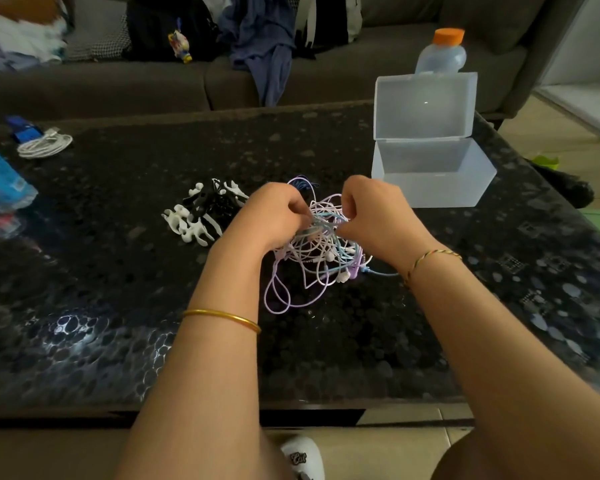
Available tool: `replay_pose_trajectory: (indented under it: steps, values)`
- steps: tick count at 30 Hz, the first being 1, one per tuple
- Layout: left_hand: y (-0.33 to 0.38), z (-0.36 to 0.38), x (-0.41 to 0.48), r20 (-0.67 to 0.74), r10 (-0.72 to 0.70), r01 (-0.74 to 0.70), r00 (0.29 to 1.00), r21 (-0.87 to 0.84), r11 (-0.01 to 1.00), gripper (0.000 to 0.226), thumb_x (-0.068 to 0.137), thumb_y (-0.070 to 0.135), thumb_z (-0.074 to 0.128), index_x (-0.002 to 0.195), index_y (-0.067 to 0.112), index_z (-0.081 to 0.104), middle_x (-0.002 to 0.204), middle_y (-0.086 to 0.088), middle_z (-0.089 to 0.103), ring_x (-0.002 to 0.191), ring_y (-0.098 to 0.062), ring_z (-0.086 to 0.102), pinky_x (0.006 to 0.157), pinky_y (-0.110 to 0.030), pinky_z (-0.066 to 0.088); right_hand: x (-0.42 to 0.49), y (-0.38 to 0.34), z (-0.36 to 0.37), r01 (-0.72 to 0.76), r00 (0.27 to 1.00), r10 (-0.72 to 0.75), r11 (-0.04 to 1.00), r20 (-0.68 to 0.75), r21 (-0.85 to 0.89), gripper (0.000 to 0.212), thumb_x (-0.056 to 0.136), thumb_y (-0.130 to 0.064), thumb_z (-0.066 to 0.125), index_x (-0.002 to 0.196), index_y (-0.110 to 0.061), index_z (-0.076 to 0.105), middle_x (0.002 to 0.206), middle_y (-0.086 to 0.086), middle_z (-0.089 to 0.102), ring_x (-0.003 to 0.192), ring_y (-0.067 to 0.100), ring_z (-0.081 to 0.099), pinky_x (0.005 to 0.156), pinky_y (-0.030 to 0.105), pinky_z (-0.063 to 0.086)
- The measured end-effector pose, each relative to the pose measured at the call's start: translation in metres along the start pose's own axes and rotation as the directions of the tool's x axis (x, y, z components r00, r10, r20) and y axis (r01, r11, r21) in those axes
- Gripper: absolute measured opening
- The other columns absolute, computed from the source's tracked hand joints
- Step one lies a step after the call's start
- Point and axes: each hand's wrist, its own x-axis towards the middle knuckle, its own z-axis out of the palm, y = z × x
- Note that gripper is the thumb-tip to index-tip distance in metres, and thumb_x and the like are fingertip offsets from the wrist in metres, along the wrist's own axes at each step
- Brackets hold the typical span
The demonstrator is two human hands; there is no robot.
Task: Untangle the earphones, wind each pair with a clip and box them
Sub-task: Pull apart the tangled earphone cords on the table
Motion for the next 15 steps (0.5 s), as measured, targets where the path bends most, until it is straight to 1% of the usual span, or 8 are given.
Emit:
replay_pose_trajectory:
  steps: [2, 4, 6, 7, 9, 11, 13, 15]
  values:
    - [0.0007, 0.0002, -0.0001, -0.01, -0.004, 0.005, 1.0, 0.007, 1.0, 0.01, 0.091, 0.013, 0.061, 0.092, 0.019, 0.069, 0.095, -0.002, 0.066, 0.093, -0.02, 0.062, 0.088, -0.038, 0.051, 0.0006, 0.0008, -0.0001, 0.003, 1.0, -0.003, 1.0, 0.025, -0.009, 0.019, 0.081, -0.003, 0.063, 0.074, -0.015, 0.049, 0.073, 0.0, 0.049, 0.066, 0.016, 0.046, 0.055, 0.023, 0.041]
    - [0.0013, 0.0011, 0.0002, -0.011, -0.02, 0.02, 1.0, 0.002, 1.0, 0.01, 0.092, 0.015, 0.059, 0.091, 0.018, 0.068, 0.099, -0.004, 0.067, 0.092, -0.02, 0.062, 0.086, -0.038, 0.051, 0.0005, 0.0008, -0.0005, -0.002, 1.0, 0.002, 1.0, 0.001, -0.012, 0.014, 0.082, -0.003, 0.062, 0.08, -0.013, 0.052, 0.077, 0.002, 0.053, 0.072, 0.02, 0.051, 0.064, 0.029, 0.046]
    - [0.0011, 0.002, 0.0009, -0.003, -0.026, 0.026, 1.0, -0.005, 1.0, 0.013, 0.093, 0.016, 0.055, 0.083, 0.017, 0.064, 0.096, -0.008, 0.067, 0.084, -0.02, 0.061, 0.078, -0.037, 0.05, -0.0003, 0.0005, -0.0015, -0.016, 0.999, 0.015, 1.0, -0.052, -0.012, 0.016, 0.083, -0.004, 0.063, 0.083, -0.012, 0.048, 0.081, 0.005, 0.052, 0.074, 0.023, 0.05, 0.066, 0.032, 0.046]
    - [0.0012, 0.002, 0.0012, 0.004, -0.025, 0.025, 1.0, -0.007, 1.0, 0.014, 0.093, 0.018, 0.055, 0.083, 0.015, 0.063, 0.093, -0.01, 0.067, 0.079, -0.019, 0.059, 0.075, -0.038, 0.049, -0.0007, 0.0003, -0.0016, -0.022, 0.996, 0.021, 1.0, -0.086, -0.005, 0.018, 0.085, -0.005, 0.063, 0.085, -0.011, 0.046, 0.082, 0.006, 0.051, 0.074, 0.023, 0.048, 0.066, 0.033, 0.045]
    - [0.0007, 0.0021, 0.0015, 0.034, -0.015, 0.015, 0.999, -0.003, 1.0, 0.011, 0.091, 0.022, 0.057, 0.085, 0.016, 0.063, 0.09, -0.007, 0.066, 0.075, -0.018, 0.058, 0.073, -0.038, 0.05, -0.0023, -0.0009, -0.0009, -0.025, 0.99, 0.027, 1.0, -0.142, 0.012, 0.016, 0.087, -0.009, 0.061, 0.087, -0.01, 0.045, 0.083, 0.008, 0.052, 0.075, 0.025, 0.049, 0.067, 0.036, 0.046]
    - [-0.0001, 0.0014, 0.0025, 0.071, -0.004, 0.003, 0.997, 0.022, 1.0, 0.006, 0.086, 0.023, 0.062, 0.082, 0.019, 0.062, 0.087, -0.003, 0.063, 0.074, -0.016, 0.058, 0.072, -0.036, 0.05, -0.0036, -0.0029, 0.0013, -0.025, 0.984, 0.028, 1.0, -0.174, 0.019, 0.012, 0.09, -0.012, 0.059, 0.089, -0.009, 0.047, 0.086, 0.009, 0.055, 0.078, 0.028, 0.053, 0.071, 0.04, 0.051]
    - [-0.0003, 0.0009, 0.003, 0.102, -0.005, -0.001, 0.995, 0.057, 0.998, 0.009, 0.083, 0.021, 0.066, 0.077, 0.021, 0.059, 0.084, 0.0, 0.061, 0.073, -0.014, 0.056, 0.072, -0.034, 0.049, -0.0048, -0.005, 0.0026, -0.041, 0.984, 0.044, 0.999, -0.173, 0.019, 0.014, 0.092, -0.017, 0.059, 0.093, -0.01, 0.047, 0.088, 0.008, 0.054, 0.078, 0.026, 0.053, 0.071, 0.038, 0.051]
    - [-0.0001, 0.0012, 0.0028, 0.123, -0.011, 0.002, 0.992, 0.08, 0.997, 0.009, 0.082, 0.02, 0.067, 0.08, 0.021, 0.059, 0.086, 0.0, 0.06, 0.076, -0.014, 0.057, 0.076, -0.035, 0.051, -0.0056, -0.0065, 0.0024, -0.055, 0.983, 0.057, 0.998, -0.173, 0.015, 0.016, 0.093, -0.019, 0.058, 0.098, -0.01, 0.046, 0.086, 0.006, 0.051, 0.077, 0.025, 0.052, 0.069, 0.036, 0.049]
